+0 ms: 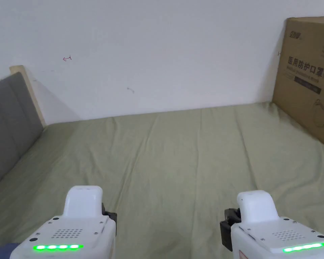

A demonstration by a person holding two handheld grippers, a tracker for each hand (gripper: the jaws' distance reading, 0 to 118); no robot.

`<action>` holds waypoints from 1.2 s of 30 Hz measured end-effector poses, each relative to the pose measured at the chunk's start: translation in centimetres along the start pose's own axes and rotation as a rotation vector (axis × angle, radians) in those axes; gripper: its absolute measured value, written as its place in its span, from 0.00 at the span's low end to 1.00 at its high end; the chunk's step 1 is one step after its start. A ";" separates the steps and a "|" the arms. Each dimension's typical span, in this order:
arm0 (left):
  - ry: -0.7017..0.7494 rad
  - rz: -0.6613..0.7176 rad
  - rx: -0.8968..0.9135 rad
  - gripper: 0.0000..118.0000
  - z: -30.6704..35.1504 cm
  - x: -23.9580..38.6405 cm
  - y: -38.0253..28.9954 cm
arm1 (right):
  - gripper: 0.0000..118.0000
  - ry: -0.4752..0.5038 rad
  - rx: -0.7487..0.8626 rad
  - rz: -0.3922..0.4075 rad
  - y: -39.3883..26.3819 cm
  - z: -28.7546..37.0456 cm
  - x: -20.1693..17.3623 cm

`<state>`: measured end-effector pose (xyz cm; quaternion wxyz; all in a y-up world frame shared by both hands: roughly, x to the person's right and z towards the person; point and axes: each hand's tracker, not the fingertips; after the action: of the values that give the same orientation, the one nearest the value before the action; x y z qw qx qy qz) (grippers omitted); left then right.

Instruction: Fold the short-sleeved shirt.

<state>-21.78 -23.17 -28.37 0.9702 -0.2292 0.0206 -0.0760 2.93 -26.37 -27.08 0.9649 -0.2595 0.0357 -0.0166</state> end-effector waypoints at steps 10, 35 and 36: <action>0.094 0.006 0.308 0.00 6.2 2.6 0.7 | 0.03 -0.091 0.263 0.029 1.7 4.1 -1.2; -0.049 0.131 0.402 0.93 7.7 2.9 0.9 | 0.90 -0.089 0.371 -0.042 3.2 6.7 -1.0; -0.050 0.133 0.403 0.93 7.8 2.8 1.1 | 0.91 -0.098 0.376 -0.037 3.2 6.7 -1.0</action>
<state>-18.27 -19.21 -21.91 0.9995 -0.0304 -0.0042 -0.0085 2.52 -20.19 -22.85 0.9965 -0.0757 -0.0200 -0.0280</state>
